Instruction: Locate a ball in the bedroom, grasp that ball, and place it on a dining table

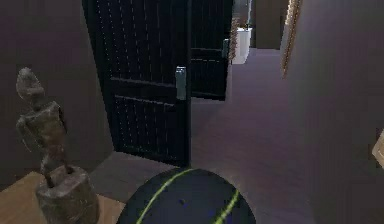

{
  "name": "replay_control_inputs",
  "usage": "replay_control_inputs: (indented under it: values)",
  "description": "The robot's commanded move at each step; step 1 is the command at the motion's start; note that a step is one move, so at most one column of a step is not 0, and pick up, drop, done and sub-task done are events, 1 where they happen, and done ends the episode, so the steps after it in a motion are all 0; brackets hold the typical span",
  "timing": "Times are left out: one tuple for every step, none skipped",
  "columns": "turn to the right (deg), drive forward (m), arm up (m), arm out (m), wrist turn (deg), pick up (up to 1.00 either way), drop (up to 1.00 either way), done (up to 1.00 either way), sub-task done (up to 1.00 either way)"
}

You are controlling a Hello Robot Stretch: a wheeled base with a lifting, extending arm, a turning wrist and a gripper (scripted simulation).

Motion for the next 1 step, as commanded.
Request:
replay_control_inputs:
  values:
    - [-45.0, 0.00, 0.00, 0.00, 0.0, 0.00, 0.00, 0.00, 0.00]
